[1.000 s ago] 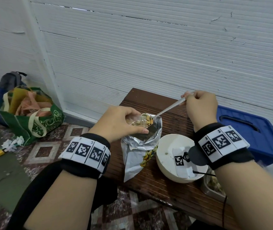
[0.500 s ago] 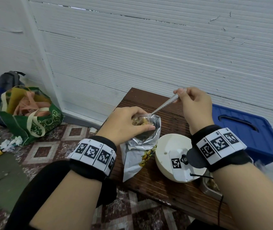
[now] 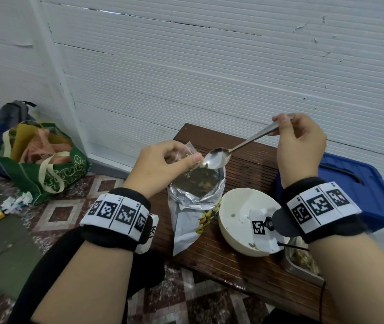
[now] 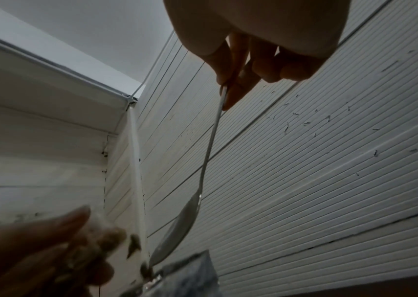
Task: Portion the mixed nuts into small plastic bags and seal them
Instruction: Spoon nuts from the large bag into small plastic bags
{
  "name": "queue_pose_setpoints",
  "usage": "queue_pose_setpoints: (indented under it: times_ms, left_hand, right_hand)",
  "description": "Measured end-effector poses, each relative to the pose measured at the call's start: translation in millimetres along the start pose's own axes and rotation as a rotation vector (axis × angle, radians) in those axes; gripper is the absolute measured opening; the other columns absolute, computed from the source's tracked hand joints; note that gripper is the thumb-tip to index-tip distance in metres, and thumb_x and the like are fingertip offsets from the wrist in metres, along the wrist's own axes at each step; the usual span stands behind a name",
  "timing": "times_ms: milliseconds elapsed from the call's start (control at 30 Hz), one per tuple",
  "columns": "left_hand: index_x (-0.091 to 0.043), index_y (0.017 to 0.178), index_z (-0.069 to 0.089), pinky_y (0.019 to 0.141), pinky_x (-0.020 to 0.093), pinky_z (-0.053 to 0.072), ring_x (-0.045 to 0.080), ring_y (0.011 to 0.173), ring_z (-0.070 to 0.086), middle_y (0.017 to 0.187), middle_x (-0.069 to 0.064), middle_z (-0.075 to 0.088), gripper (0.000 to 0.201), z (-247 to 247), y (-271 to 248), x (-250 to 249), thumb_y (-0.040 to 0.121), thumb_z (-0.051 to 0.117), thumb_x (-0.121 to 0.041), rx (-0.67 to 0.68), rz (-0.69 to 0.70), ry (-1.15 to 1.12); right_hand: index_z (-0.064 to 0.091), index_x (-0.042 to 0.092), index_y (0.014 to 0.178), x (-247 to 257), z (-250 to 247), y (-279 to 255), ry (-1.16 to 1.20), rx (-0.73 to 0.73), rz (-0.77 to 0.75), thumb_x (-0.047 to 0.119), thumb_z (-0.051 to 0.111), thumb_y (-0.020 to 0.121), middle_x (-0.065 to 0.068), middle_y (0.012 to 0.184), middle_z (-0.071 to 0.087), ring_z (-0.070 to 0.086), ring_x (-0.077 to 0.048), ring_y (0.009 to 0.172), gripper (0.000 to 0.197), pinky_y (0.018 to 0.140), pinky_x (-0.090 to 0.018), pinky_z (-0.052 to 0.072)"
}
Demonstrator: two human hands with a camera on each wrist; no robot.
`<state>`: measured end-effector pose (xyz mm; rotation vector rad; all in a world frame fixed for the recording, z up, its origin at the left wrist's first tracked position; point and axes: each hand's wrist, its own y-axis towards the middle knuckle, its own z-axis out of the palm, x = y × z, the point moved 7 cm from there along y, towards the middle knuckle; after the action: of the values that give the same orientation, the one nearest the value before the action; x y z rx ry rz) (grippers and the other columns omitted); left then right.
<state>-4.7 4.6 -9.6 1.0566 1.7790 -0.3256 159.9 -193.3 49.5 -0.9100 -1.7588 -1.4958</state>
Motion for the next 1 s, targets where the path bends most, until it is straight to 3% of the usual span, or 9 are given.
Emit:
queue_pose_setpoints:
  times_ms: [100, 167, 200, 267, 333, 533, 700, 833, 1000]
  left_hand:
    - [-0.028, 0.085, 0.071, 0.069, 0.004, 0.042, 0.008, 0.086, 0.063, 0.083, -0.014, 0.070, 0.023, 2, 0, 1, 0.078, 0.070, -0.050, 0.032, 0.012, -0.026]
    - [-0.029, 0.086, 0.071, 0.071, 0.016, 0.046, 0.012, 0.083, 0.063, 0.083, -0.008, 0.070, 0.025, 3, 1, 3, 0.077, 0.068, -0.053, 0.042, 0.016, -0.020]
    - [-0.030, 0.087, 0.071, 0.071, 0.018, 0.047, 0.010, 0.081, 0.062, 0.082, -0.008, 0.069, 0.026, 3, 1, 3, 0.077, 0.068, -0.054, 0.045, 0.016, -0.014]
    - [-0.030, 0.088, 0.071, 0.070, 0.015, 0.045, 0.004, 0.076, 0.060, 0.084, -0.008, 0.070, 0.031, 3, 1, 4, 0.075, 0.066, -0.058, 0.056, 0.020, -0.014]
    - [-0.030, 0.089, 0.071, 0.068, 0.013, 0.043, -0.001, 0.073, 0.057, 0.086, -0.007, 0.070, 0.038, 4, 0, 3, 0.072, 0.063, -0.062, 0.069, 0.019, -0.015]
    - [-0.029, 0.087, 0.071, 0.064, 0.010, 0.043, 0.000, 0.071, 0.058, 0.085, -0.006, 0.070, 0.029, 4, 0, 5, 0.078, 0.065, -0.057, 0.066, 0.007, 0.014]
    - [-0.030, 0.087, 0.070, 0.063, 0.007, 0.041, 0.003, 0.072, 0.059, 0.086, -0.004, 0.071, 0.027, 4, 1, 4, 0.078, 0.066, -0.055, 0.062, -0.002, 0.023]
    - [-0.029, 0.087, 0.070, 0.065, 0.007, 0.041, 0.002, 0.077, 0.060, 0.087, -0.006, 0.071, 0.029, 5, 0, 3, 0.077, 0.065, -0.056, 0.077, -0.006, 0.011]
    - [-0.031, 0.086, 0.070, 0.064, 0.003, 0.041, -0.001, 0.078, 0.060, 0.088, -0.007, 0.071, 0.027, 4, -1, 2, 0.077, 0.066, -0.056, 0.083, -0.003, -0.001]
  right_hand:
    - [0.069, 0.020, 0.085, 0, 18, -15, -0.132, 0.162, -0.038, 0.025, 0.058, 0.094, 0.015, 0.070, 0.060, 0.055, -0.004, 0.066, 0.015, 0.060, -0.004, 0.038]
    - [0.071, 0.020, 0.087, 0, 34, -31, -0.216, 0.296, -0.098, 0.026, 0.060, 0.093, 0.013, 0.067, 0.062, 0.054, -0.003, 0.059, 0.014, 0.055, -0.005, 0.038]
    - [0.073, 0.020, 0.089, -1, 42, -39, -0.259, 0.359, -0.144, 0.027, 0.061, 0.092, 0.010, 0.066, 0.065, 0.056, -0.007, 0.057, 0.014, 0.057, -0.007, 0.041]
    - [0.076, 0.020, 0.091, -5, 57, -56, -0.348, 0.475, -0.247, 0.028, 0.062, 0.091, 0.007, 0.068, 0.068, 0.058, -0.016, 0.063, 0.016, 0.075, -0.026, 0.049]
    - [0.076, 0.022, 0.089, -12, 69, -72, -0.440, 0.589, -0.312, 0.028, 0.063, 0.091, 0.008, 0.065, 0.064, 0.053, -0.020, 0.071, 0.014, 0.081, -0.039, 0.044]
    - [0.066, 0.019, 0.071, -27, 86, -87, -0.492, 0.815, -0.201, 0.029, 0.064, 0.089, 0.007, 0.062, 0.061, 0.057, -0.023, 0.075, 0.021, 0.081, -0.041, 0.045]
    - [0.069, 0.011, 0.078, -31, 79, -75, -0.282, 0.752, 0.068, 0.020, 0.063, 0.090, -0.014, 0.075, 0.069, 0.060, -0.025, 0.069, 0.017, 0.067, -0.033, 0.048]
    - [0.066, 0.022, 0.068, -32, 62, -60, -0.195, 0.511, 0.171, 0.017, 0.059, 0.092, 0.000, 0.075, 0.069, 0.062, -0.018, 0.072, 0.025, 0.072, -0.030, 0.049]
    - [0.069, 0.017, 0.072, -34, 41, -36, -0.217, 0.307, 0.260, 0.020, 0.055, 0.094, 0.006, 0.075, 0.068, 0.058, -0.005, 0.070, 0.026, 0.061, -0.014, 0.041]
